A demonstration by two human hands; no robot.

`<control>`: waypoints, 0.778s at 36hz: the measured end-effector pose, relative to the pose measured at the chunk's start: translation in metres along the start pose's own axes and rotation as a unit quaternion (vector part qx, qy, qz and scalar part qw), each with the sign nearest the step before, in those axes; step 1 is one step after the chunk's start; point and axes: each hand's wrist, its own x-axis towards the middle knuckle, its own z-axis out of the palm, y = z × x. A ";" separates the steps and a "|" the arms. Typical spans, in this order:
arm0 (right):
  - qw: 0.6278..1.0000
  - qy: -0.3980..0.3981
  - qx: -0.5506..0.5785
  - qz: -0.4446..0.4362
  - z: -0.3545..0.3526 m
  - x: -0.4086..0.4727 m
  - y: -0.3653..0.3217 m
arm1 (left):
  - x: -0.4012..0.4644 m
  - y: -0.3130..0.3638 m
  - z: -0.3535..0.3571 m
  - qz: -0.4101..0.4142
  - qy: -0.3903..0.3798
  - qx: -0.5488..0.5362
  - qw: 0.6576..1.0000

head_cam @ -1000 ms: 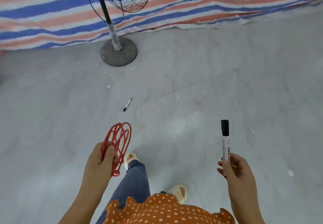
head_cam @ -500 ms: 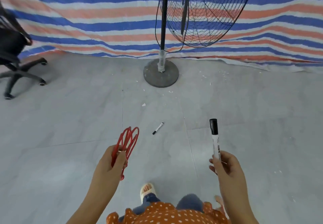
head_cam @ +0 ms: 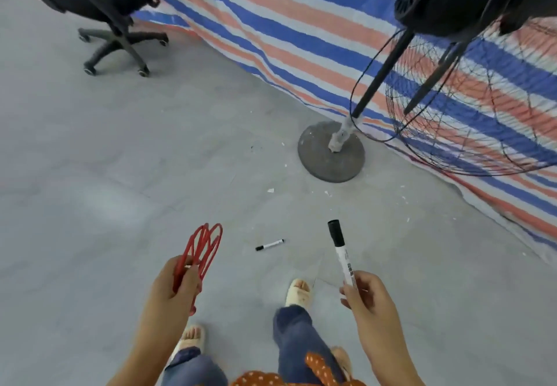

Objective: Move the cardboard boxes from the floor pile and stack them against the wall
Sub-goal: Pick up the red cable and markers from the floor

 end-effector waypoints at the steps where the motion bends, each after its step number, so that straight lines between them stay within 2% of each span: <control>1: 1.000 -0.022 -0.020 -0.007 -0.010 0.016 -0.006 | 0.001 0.003 0.011 -0.014 0.015 -0.017 1.000; 7: 0.982 -0.136 -0.125 -0.032 -0.038 0.107 -0.016 | 0.011 0.004 0.062 -0.060 0.085 -0.075 0.992; 13: 0.948 -0.211 -0.228 -0.076 0.014 0.212 0.021 | 0.042 -0.029 0.095 -0.093 0.109 -0.106 0.984; 19: 0.906 -0.253 -0.318 -0.120 0.119 0.334 0.135 | 0.108 -0.113 0.146 -0.108 0.143 -0.139 0.974; 22: 0.877 -0.275 -0.364 -0.151 0.177 0.392 0.204 | 0.151 -0.182 0.173 -0.153 0.147 -0.146 0.966; 24: 0.858 -0.289 -0.394 -0.159 0.213 0.425 0.249 | 0.196 -0.236 0.185 -0.204 0.110 -0.132 0.964; 26: 0.845 -0.294 -0.413 -0.168 0.246 0.453 0.293 | 0.232 -0.298 0.194 -0.257 0.025 -0.122 0.958; 27: 0.840 -0.295 -0.421 -0.175 0.262 0.466 0.313 | 0.245 -0.318 0.201 -0.250 0.034 -0.124 0.960; 28: 0.833 -0.297 -0.429 -0.182 0.275 0.477 0.334 | 0.258 -0.331 0.209 -0.228 0.075 -0.139 0.961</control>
